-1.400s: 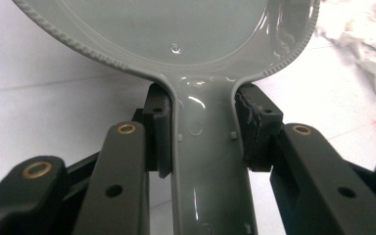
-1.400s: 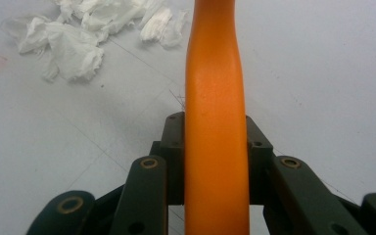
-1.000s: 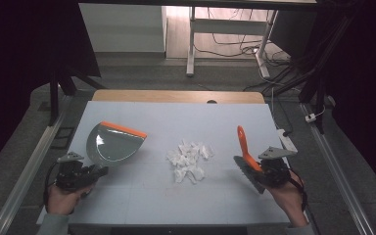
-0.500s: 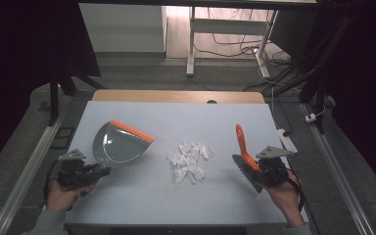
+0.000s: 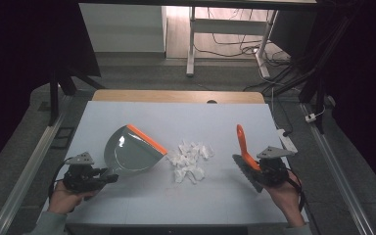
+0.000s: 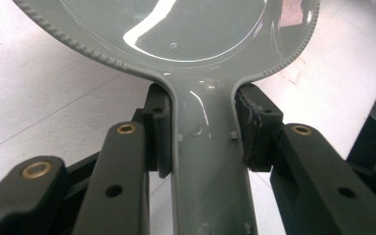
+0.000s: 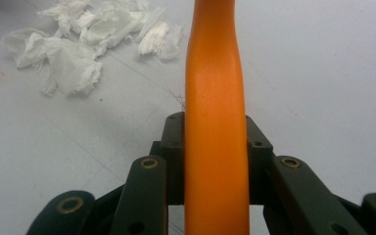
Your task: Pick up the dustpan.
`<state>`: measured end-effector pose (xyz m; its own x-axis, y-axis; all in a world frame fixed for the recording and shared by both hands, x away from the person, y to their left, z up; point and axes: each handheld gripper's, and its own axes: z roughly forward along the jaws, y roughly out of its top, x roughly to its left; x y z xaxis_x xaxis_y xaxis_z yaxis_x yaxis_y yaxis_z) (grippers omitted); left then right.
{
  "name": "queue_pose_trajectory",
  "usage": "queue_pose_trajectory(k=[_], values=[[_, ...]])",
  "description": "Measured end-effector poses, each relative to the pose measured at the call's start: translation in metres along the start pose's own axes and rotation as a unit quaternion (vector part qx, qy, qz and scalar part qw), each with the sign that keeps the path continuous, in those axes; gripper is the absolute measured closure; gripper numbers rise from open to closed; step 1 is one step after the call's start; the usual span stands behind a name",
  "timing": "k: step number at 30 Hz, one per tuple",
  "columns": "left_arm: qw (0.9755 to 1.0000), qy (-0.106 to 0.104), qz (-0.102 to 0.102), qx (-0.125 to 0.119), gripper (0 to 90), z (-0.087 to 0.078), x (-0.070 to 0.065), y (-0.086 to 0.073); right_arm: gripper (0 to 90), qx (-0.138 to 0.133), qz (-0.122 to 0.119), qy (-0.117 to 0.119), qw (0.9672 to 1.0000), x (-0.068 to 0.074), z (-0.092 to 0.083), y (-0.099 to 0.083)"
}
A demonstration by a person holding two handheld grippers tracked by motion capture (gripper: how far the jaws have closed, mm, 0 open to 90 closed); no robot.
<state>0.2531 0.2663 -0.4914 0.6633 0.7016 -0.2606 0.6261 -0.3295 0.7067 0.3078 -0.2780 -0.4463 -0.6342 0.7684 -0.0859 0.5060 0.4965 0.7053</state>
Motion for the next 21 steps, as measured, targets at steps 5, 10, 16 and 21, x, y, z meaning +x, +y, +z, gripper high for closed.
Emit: queue_pose_trajectory(k=[5,10,16,21], values=[[0.9998,-0.013,0.016,0.005,61.7,0.001,-0.006,0.002,70.6,-0.001,-0.001,0.000,1.0000,0.000,0.001,0.000],[0.9989,-0.032,0.031,0.013,61.7,0.002,-0.012,0.003,70.5,-0.003,-0.005,-0.001,1.0000,0.000,0.000,0.000],[0.9972,-0.046,0.052,0.027,61.7,0.003,-0.017,0.004,70.6,-0.008,-0.006,0.001,1.0000,0.000,0.000,0.001],[0.9953,-0.060,0.067,0.036,61.7,0.001,-0.019,0.001,70.5,-0.005,-0.009,0.003,0.9999,0.002,0.002,0.000]])
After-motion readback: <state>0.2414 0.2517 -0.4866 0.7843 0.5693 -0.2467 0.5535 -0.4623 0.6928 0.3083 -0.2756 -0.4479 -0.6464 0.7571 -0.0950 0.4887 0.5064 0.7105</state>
